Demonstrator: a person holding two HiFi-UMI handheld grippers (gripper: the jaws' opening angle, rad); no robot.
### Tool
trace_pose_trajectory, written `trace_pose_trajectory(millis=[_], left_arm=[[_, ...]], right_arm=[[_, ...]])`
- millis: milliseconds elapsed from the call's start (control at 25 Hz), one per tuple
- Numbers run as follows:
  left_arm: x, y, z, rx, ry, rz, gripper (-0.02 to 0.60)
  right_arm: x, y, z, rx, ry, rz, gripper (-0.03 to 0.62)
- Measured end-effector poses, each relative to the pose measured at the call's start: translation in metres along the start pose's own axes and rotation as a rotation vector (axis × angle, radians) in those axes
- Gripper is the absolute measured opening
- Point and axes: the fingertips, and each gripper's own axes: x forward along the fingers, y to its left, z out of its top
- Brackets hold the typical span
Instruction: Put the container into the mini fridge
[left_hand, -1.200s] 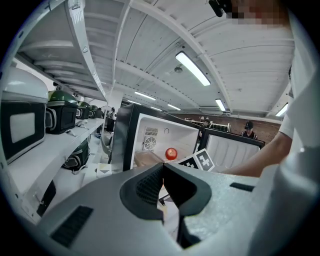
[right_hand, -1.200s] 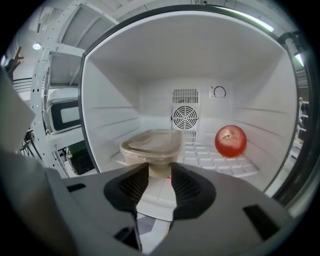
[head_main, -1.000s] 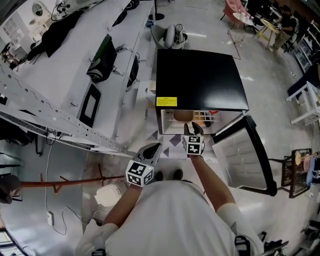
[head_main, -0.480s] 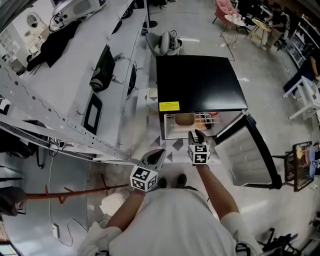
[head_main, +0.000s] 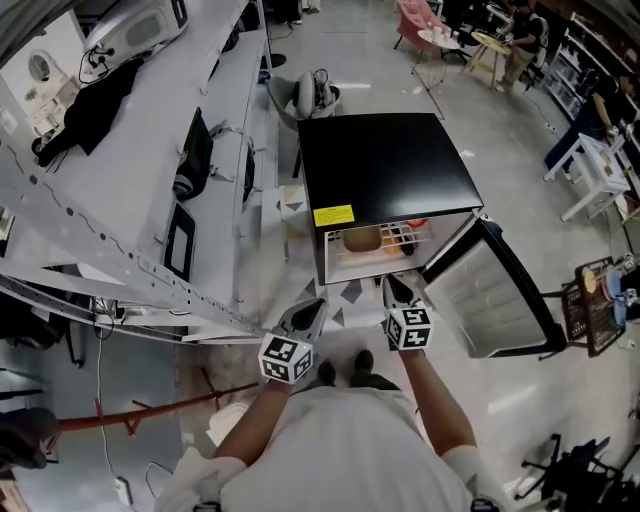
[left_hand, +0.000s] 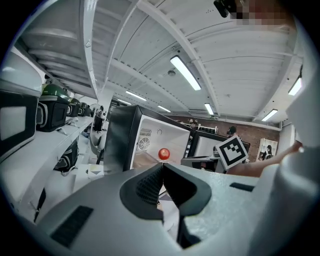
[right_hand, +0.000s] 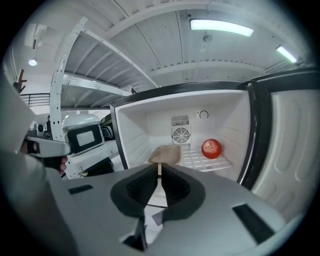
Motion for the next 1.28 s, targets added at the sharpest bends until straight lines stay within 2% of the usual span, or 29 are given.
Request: trace_pose_trajectory(millis=[480, 840, 1280], left_arm=[[-0.009, -0.030, -0.001, 0.015, -0.012, -0.043, 0.005], [-0.014, -0.064, 0.004, 0.019, -0.065, 0.058, 0.005], [-0.020, -0.112, 0.004, 0.015, -0.113, 0.140, 0.005]], right_arm=[[-0.062, 0.001, -0.001, -0.073, 0.008, 0.035, 0.014], [-0.107, -0.002, 0.012, -0.143, -0.049, 0.152, 0.006], [-0.141, -0.012, 0.024, -0.206, -0.104, 0.292, 0.006]])
